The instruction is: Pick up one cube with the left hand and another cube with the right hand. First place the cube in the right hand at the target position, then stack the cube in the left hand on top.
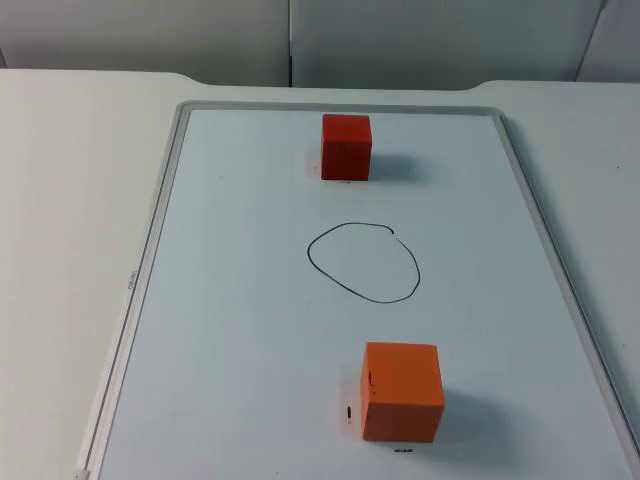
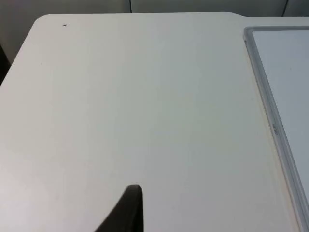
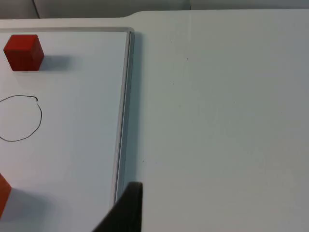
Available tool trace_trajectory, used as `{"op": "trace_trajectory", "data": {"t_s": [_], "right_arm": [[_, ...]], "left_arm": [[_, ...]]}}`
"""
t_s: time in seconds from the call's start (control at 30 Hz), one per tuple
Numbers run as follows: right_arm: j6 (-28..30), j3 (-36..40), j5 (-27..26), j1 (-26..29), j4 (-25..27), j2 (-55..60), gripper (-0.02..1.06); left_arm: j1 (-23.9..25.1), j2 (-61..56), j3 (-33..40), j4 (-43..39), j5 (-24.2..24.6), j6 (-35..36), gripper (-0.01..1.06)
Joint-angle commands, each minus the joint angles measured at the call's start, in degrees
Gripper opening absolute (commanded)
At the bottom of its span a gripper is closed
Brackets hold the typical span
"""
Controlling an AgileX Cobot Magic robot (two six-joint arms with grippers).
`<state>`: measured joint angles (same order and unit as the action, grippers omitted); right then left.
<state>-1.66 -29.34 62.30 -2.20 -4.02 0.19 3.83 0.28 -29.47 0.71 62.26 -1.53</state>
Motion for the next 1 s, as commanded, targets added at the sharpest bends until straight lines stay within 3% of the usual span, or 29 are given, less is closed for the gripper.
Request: {"op": "trace_trajectory", "data": {"t_s": [0.0, 0.13, 0.27, 0.57, 0.8, 0.97], "right_arm": [[0.14, 0.21, -0.53, 0.39, 0.4, -0.19, 1.04], [0.14, 0.21, -0.53, 0.39, 0.4, -0.19, 1.04], [0.14, 0.21, -0.53, 0.39, 0.4, -0.19, 1.04], [0.14, 0.21, -0.53, 0.39, 0.4, -0.19, 1.04], [0.14, 0.21, -0.53, 0.39, 0.4, -0.19, 1.04], [0.14, 0.21, -0.53, 0.39, 0.4, -0.19, 1.04]], "left_arm": [[0.05, 0.08, -0.07, 0.57, -0.71, 0.09, 1.05], [0.05, 3.09, -1.36, 0.82, -2.4, 0.09, 1.05], [0.05, 7.34, -4.43, 1.07, -7.66, 0.09, 1.05], [0.05, 20.82, -10.16, 1.07, -25.13, 0.0, 1.05], [0.05, 32.11, -17.66, 2.23, -27.32, -0.22, 1.05], [0.05, 42.75, -26.97, 7.57, -28.12, -5.69, 1.05]]}}
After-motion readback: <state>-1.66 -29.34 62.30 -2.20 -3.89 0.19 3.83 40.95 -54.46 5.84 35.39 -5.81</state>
